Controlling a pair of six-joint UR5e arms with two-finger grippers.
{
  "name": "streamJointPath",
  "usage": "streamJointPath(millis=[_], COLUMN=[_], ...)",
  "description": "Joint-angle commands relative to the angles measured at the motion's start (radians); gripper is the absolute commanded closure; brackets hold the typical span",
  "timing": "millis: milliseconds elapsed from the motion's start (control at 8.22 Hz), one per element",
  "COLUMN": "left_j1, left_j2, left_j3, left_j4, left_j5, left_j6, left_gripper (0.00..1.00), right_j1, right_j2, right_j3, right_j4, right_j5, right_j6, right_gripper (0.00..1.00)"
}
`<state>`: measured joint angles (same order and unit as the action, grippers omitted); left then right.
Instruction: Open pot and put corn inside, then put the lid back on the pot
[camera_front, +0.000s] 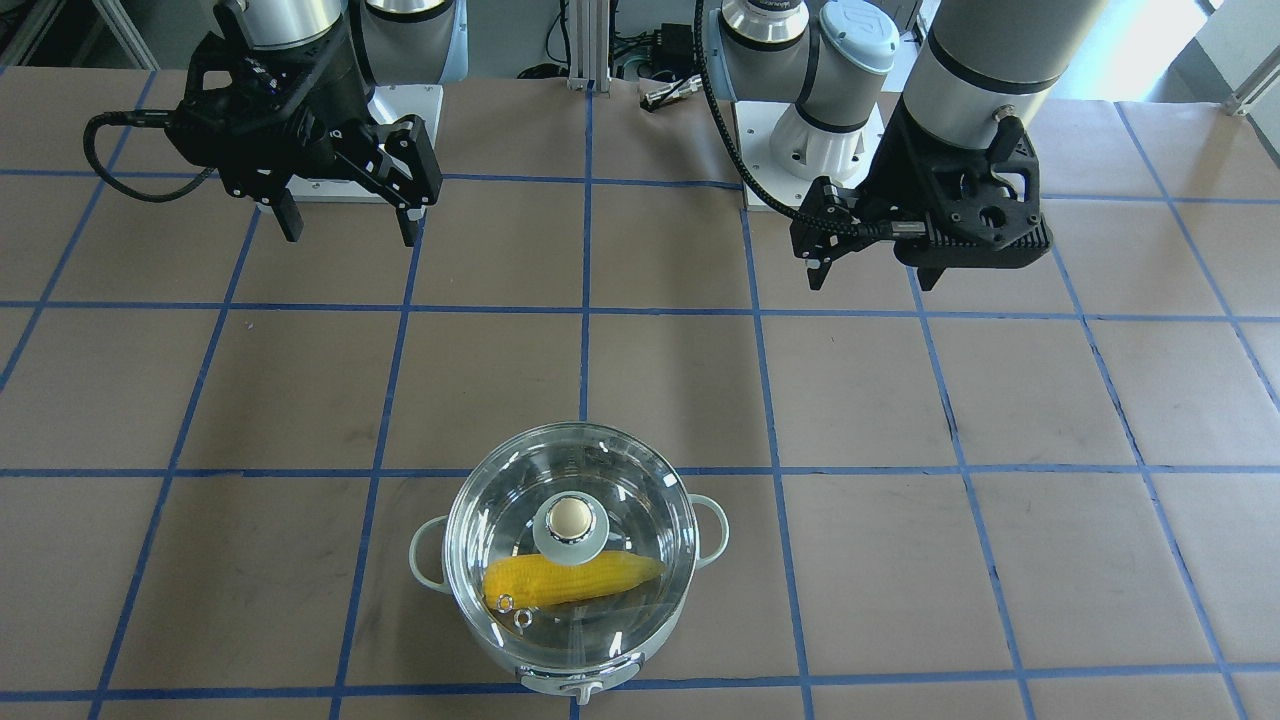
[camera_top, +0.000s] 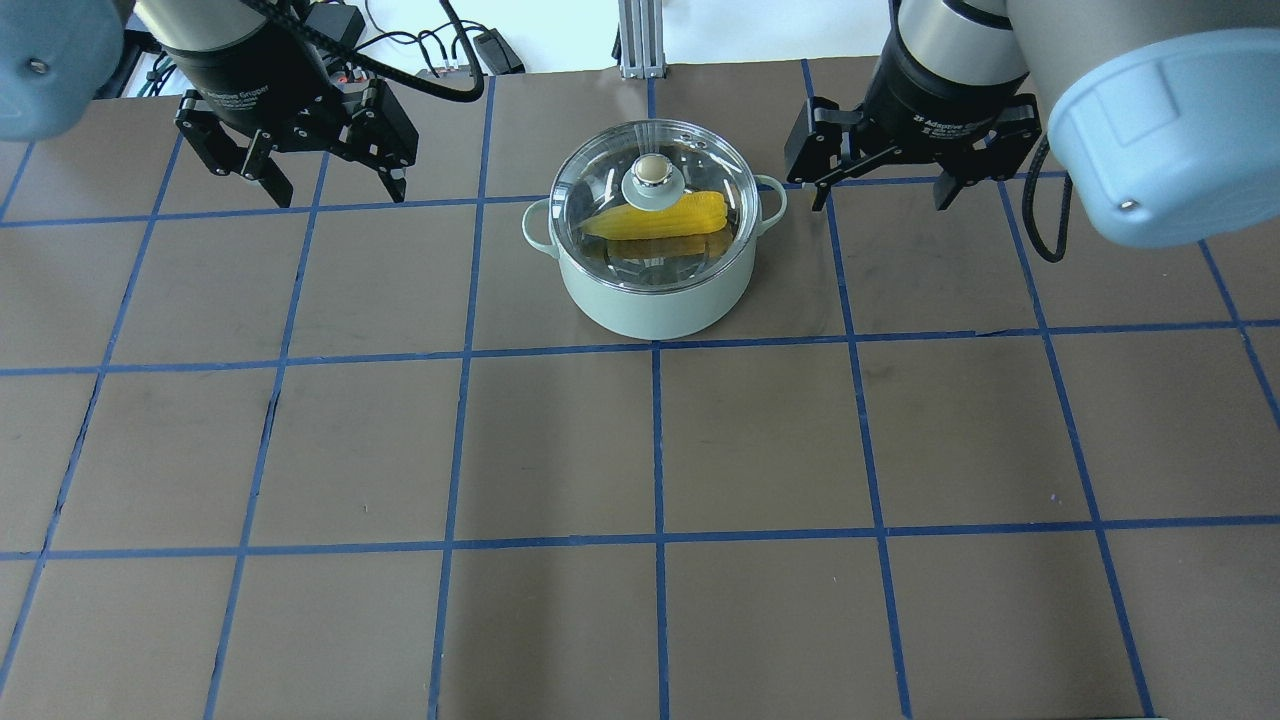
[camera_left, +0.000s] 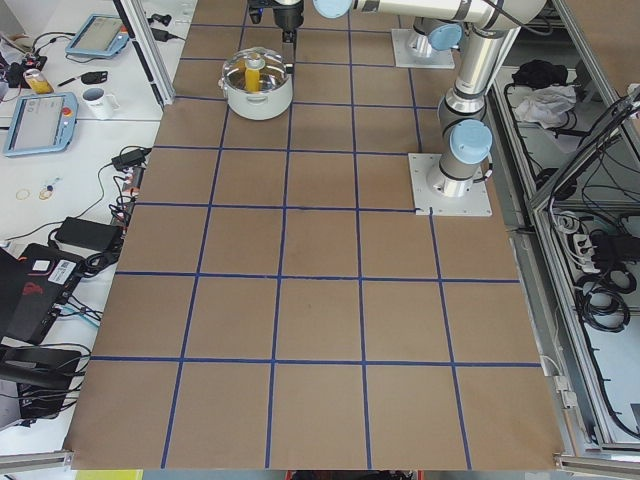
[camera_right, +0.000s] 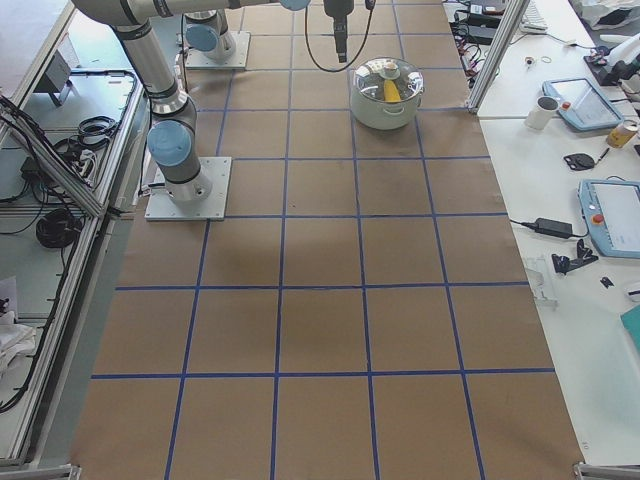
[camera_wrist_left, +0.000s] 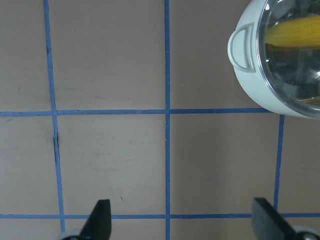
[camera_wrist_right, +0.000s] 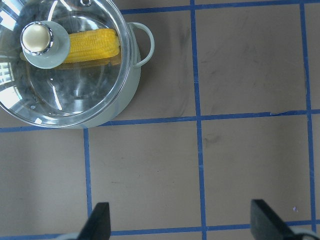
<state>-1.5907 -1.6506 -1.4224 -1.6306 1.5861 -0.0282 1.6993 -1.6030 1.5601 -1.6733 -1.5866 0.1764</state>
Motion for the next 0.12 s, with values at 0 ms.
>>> streamJointPath(millis=[0], left_j1=[0.0], left_j2=[-0.002], left_j3=[0.0], left_j4=[0.0], left_j5=[0.0], left_j6=[-0.001], left_gripper=[0.0], right_j1=[0.0], right_j2=[0.0], right_j3=[0.0], right_j4=[0.0], right_j5=[0.0], right_j6=[0.0], right_gripper=[0.0])
